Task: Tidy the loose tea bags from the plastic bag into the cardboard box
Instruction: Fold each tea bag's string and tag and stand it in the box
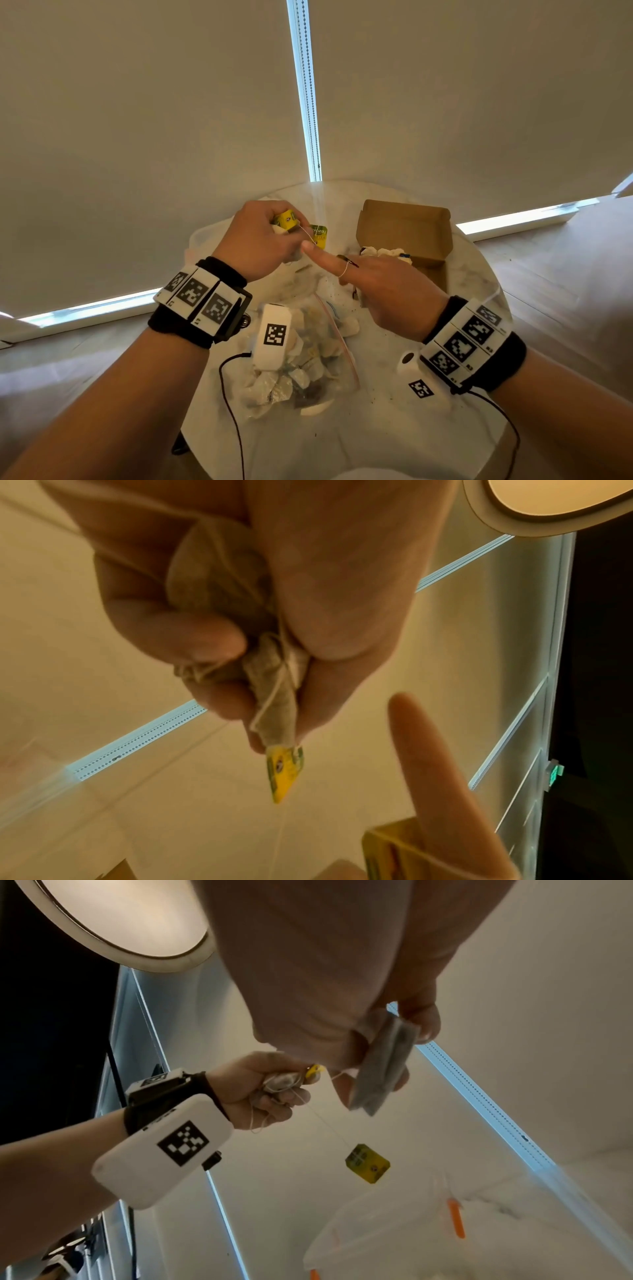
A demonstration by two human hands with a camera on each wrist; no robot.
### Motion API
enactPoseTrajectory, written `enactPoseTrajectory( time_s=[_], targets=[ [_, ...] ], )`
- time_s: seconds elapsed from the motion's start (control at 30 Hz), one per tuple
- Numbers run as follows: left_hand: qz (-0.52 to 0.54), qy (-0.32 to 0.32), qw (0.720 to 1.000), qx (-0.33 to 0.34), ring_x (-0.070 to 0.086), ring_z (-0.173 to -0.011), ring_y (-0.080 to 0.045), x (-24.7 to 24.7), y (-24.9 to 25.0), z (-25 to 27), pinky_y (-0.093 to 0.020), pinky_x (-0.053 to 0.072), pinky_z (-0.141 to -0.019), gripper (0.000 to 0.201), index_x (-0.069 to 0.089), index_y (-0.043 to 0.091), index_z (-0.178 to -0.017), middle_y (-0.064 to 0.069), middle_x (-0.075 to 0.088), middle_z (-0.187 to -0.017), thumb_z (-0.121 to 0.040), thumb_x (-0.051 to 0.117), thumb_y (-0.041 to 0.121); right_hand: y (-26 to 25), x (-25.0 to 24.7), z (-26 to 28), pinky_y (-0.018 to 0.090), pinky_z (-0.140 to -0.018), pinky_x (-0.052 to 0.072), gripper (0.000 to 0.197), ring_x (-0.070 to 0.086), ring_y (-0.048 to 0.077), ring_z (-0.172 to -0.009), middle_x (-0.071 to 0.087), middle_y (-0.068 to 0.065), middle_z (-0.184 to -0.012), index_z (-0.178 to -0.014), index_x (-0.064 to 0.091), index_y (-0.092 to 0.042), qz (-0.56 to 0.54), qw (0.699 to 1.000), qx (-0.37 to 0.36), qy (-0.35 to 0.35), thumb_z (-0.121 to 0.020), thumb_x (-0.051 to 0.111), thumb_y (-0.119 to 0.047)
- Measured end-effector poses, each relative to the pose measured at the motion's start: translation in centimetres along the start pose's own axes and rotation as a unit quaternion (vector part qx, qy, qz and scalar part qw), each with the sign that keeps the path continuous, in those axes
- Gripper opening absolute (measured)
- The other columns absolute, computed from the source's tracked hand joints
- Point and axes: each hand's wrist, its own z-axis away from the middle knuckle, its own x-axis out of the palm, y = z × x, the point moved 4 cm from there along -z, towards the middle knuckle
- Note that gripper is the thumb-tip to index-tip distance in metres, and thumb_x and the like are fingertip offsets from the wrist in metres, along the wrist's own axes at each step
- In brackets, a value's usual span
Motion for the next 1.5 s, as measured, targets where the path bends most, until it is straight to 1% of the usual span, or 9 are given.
enactPoseTrajectory(
  time_s=[0.13,0.2,0.33,0.5,0.7,0.97,1.13,1.27,1.5],
  targets=[
    [-0.029,0.015,0.999,0.013,0.059,-0.061,0.003,-0.2,-0.4,-0.4,-0.009,0.044,-0.056,0.005,0.073,0.016,-0.082,0.004,0.068,-0.075,-0.085,0.074,0.013,0.0,0.1,-0.1,0.036,-0.054,0.048,0.112,0.049,0.020,-0.064,0.053,0.000,-0.084,-0.150,-0.010,-0.047,0.087,0.995,-0.032,0.025,-0.077,0.050,0.013],
    [-0.041,0.023,0.999,0.016,0.058,-0.063,0.006,-0.2,-0.5,-0.5,-0.005,0.041,-0.056,0.007,0.072,0.018,-0.080,0.007,0.067,-0.076,-0.085,0.074,0.014,0.2,0.5,0.1,0.035,-0.055,0.046,0.086,0.052,0.021,-0.067,0.057,0.002,-0.086,-0.149,0.031,-0.038,0.107,0.992,-0.065,0.014,-0.077,0.040,0.007],
    [-0.043,-0.006,0.999,0.014,0.060,-0.065,0.000,0.2,-0.7,-0.3,-0.008,0.045,-0.053,0.007,0.072,0.015,-0.080,0.001,0.067,-0.079,-0.085,0.074,0.011,0.6,1.4,0.5,0.036,-0.052,0.050,0.052,0.059,0.024,-0.072,0.063,0.005,-0.092,-0.106,0.075,-0.022,0.107,0.989,-0.098,-0.003,-0.068,0.061,0.011],
    [-0.080,-0.069,0.994,-0.008,0.064,-0.079,-0.009,0.5,-1.9,-0.3,-0.028,0.056,-0.072,0.009,0.074,0.023,-0.086,0.008,0.069,-0.080,-0.082,0.078,0.016,0.9,0.7,0.4,0.034,-0.048,0.050,0.054,0.063,0.027,-0.077,0.065,0.010,-0.102,-0.091,0.077,-0.022,0.065,0.996,-0.069,0.008,-0.054,0.079,0.017],
    [-0.039,-0.098,0.994,-0.011,0.063,-0.070,0.000,-0.4,-1.8,0.6,-0.024,0.058,-0.060,0.015,0.076,0.024,-0.093,0.008,0.065,-0.079,-0.085,0.076,0.012,2.3,0.2,0.7,0.029,-0.051,0.049,0.059,0.065,0.024,-0.077,0.067,0.008,-0.096,-0.096,0.077,-0.024,0.047,0.998,-0.030,0.013,-0.052,0.085,0.014],
    [-0.043,-0.156,0.986,-0.029,0.060,-0.063,0.007,-0.2,-2.5,1.9,-0.008,0.043,-0.054,0.018,0.075,0.021,-0.091,0.012,0.064,-0.067,-0.077,0.084,0.014,5.2,-1.3,0.7,0.009,-0.067,0.040,0.060,0.057,-0.003,-0.077,0.065,-0.008,-0.109,-0.146,0.037,-0.032,-0.149,0.969,0.188,0.057,-0.096,0.051,-0.003],
    [0.004,-0.136,0.989,-0.062,0.048,-0.049,0.000,0.7,-3.2,2.7,-0.012,0.038,-0.044,0.022,0.073,0.012,-0.086,0.012,0.057,-0.061,-0.073,0.086,0.024,6.3,-0.8,1.7,0.030,-0.080,0.059,0.039,0.069,0.006,-0.086,0.071,-0.006,-0.092,-0.120,0.055,-0.032,-0.312,0.894,0.284,0.150,-0.088,0.070,-0.016],
    [0.039,-0.058,0.996,-0.050,0.043,-0.045,-0.005,1.3,-3.6,3.1,-0.015,0.036,-0.042,0.023,0.071,0.007,-0.073,-0.001,0.055,-0.057,-0.081,0.078,0.028,5.8,-0.6,1.9,0.023,-0.072,0.058,0.022,0.072,0.006,-0.080,0.075,-0.005,-0.083,-0.099,0.068,-0.021,-0.379,0.861,0.295,0.167,-0.080,0.079,-0.014],
    [-0.006,0.022,1.000,0.016,0.068,-0.075,-0.016,2.0,-3.6,4.0,-0.029,0.054,-0.072,0.006,0.077,0.020,-0.078,0.003,0.073,-0.074,-0.082,0.078,0.016,3.9,-1.0,1.5,0.023,-0.071,0.057,0.012,0.070,0.016,-0.079,0.075,-0.003,-0.083,-0.084,0.076,-0.018,-0.435,0.844,0.247,0.195,-0.080,0.077,-0.007]
  ],
)
